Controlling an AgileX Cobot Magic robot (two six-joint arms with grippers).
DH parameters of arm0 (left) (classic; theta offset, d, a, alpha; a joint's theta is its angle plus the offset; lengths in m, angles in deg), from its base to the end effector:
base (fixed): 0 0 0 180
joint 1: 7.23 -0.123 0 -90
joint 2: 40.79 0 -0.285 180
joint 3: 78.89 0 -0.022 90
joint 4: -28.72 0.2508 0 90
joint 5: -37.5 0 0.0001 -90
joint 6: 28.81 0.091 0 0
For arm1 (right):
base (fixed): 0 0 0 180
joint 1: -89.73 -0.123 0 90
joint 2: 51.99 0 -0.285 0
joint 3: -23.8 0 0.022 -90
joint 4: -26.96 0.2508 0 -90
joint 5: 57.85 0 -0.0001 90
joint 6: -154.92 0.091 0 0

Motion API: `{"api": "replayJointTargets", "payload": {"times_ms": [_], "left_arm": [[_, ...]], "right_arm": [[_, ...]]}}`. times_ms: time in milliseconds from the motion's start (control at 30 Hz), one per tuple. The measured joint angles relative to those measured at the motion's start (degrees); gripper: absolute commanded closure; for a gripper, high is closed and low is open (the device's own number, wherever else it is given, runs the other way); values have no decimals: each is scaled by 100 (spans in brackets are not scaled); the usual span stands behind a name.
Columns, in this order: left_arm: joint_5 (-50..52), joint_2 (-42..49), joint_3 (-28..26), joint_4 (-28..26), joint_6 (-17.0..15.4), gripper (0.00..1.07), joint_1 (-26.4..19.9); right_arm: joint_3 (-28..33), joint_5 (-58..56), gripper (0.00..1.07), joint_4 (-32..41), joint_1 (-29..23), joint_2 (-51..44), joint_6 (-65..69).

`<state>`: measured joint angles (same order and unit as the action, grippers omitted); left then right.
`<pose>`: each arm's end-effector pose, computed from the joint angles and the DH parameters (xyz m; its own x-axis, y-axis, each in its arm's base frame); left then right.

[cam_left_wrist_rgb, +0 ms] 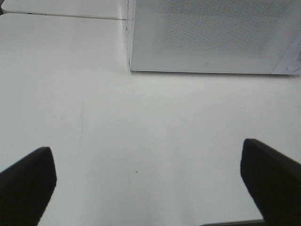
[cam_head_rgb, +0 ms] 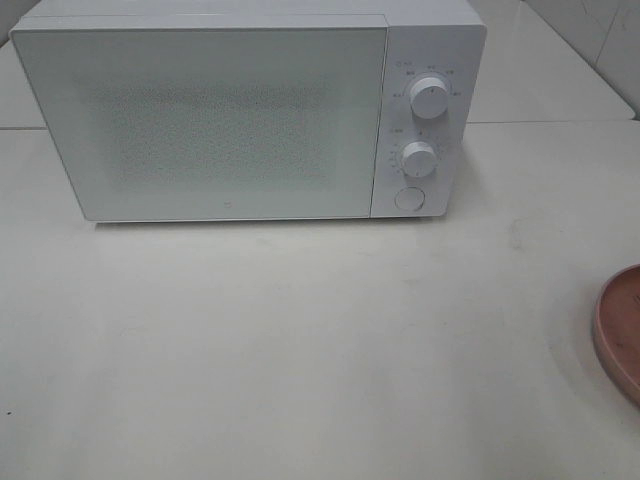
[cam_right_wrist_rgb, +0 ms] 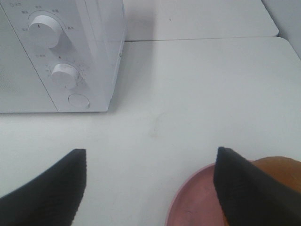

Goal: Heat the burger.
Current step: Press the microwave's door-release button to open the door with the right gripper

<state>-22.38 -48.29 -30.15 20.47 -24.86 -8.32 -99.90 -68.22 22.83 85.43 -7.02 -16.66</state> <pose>-0.0049 -0.0114 0.2784 -0.4364 -0.0120 -0.8997 0.0912 0.9942 -0.0575 0.1329 0.0088 0.2634 -0.3710 0.0483 -0.9274 -0.0349 0.9972 0.0659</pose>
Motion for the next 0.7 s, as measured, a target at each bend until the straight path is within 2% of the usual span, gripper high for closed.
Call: {"api": "replayJointTargets", "payload": {"times_ms": [233,300,400,567,700], "left_arm": [[0,0,0,0,0,7,0],[0,0,0,0,0,7,0],[0,0,0,0,0,7,0],[0,0,0,0,0,7,0],[0,0,0,0,0,7,0]], "right_arm": [[0,974,33,0,0,670,0],[0,1742,33,0,0,1123,0],[0,1942,33,0,0,1243,0],[0,3071,33,0,0,2005,0],[6,3489,33,0,0,2332,0]]}}
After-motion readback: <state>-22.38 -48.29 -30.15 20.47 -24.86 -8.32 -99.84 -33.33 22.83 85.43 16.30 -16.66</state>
